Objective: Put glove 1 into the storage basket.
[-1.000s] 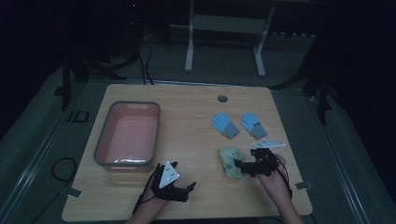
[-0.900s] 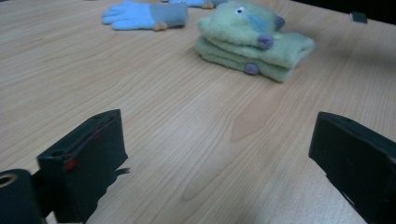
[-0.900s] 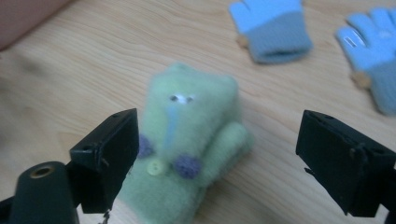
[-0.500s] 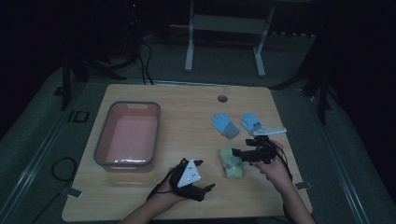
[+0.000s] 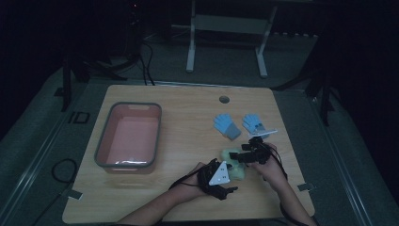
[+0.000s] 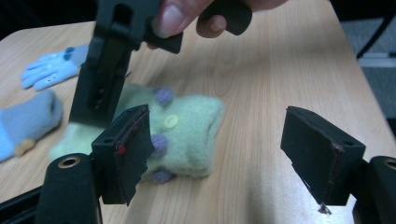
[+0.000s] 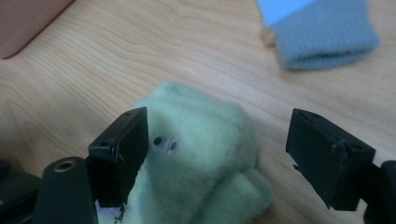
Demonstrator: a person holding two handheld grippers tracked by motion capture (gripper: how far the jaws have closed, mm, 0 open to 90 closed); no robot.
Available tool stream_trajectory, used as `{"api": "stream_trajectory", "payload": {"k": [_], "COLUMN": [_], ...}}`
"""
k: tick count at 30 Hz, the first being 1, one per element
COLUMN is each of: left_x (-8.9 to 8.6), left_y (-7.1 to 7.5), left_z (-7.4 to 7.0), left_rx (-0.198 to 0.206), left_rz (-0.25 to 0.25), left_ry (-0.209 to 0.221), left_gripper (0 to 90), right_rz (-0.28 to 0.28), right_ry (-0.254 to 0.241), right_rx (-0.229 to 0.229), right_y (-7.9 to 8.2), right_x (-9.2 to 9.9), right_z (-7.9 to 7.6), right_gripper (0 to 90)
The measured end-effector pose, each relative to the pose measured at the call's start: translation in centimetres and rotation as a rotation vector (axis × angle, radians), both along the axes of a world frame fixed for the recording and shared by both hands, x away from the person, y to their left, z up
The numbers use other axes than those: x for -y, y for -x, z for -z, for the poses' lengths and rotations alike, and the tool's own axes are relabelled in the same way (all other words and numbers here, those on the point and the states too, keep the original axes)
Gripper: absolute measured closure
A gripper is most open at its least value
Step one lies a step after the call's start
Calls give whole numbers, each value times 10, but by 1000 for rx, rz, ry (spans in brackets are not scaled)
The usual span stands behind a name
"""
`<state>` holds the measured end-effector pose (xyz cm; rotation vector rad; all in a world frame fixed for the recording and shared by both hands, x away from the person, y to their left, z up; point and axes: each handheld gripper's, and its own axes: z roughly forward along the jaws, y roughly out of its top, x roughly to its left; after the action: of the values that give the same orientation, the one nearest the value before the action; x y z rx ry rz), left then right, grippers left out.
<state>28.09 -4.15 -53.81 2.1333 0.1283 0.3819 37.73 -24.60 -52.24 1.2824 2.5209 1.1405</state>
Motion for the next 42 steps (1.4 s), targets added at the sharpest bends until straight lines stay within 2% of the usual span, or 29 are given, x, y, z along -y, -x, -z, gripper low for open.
{"api": "stream_trajectory", "payload": {"k": [4,8,9,11,15,17,18,21,23,25,26,27,32,36,42], "left_x": [7,11,13,14,19,21,19,14,9,6,6,5,5,1,-11], "left_y": [-5,-8,-8,-9,-9,-10,-11,-18,-23,-26,-26,-27,-25,-26,-29], "left_z": [8,12,13,14,19,22,23,22,19,18,18,14,10,1,-19], "left_rx": [45,71,93,108,146,161,149,73,12,-14,-14,-12,10,34,61], "left_rz": [7,13,14,14,-11,-32,-37,-39,-42,-38,-38,-39,-44,-71,-107], "left_ry": [-75,-108,-126,-146,-188,-212,-204,-174,-151,-146,-146,-164,-172,-156,-141], "left_gripper": [313,371,371,414,464,535,554,687,771,816,822,822,839,844,844], "right_rz": [10,2,-2,-12,-22,-31,-30,-31,-36,-38,-38,-33,-28,-18,-6], "right_ry": [-10,-5,-7,-4,-35,-44,-46,-60,-69,-72,-72,-75,-86,-111,-157], "right_rx": [-27,-41,-48,-56,-84,-87,-94,-127,-139,-138,-138,-139,-148,-138,-124], "right_y": [-1,-1,0,0,1,1,1,1,0,0,0,0,-1,-1,-5], "right_x": [1,1,0,0,1,2,3,6,8,11,11,11,11,10,4], "right_z": [9,13,14,17,22,23,22,22,21,18,18,16,10,5,-8], "right_gripper": [239,256,270,288,362,409,438,541,642,707,707,719,751,757,759]}}
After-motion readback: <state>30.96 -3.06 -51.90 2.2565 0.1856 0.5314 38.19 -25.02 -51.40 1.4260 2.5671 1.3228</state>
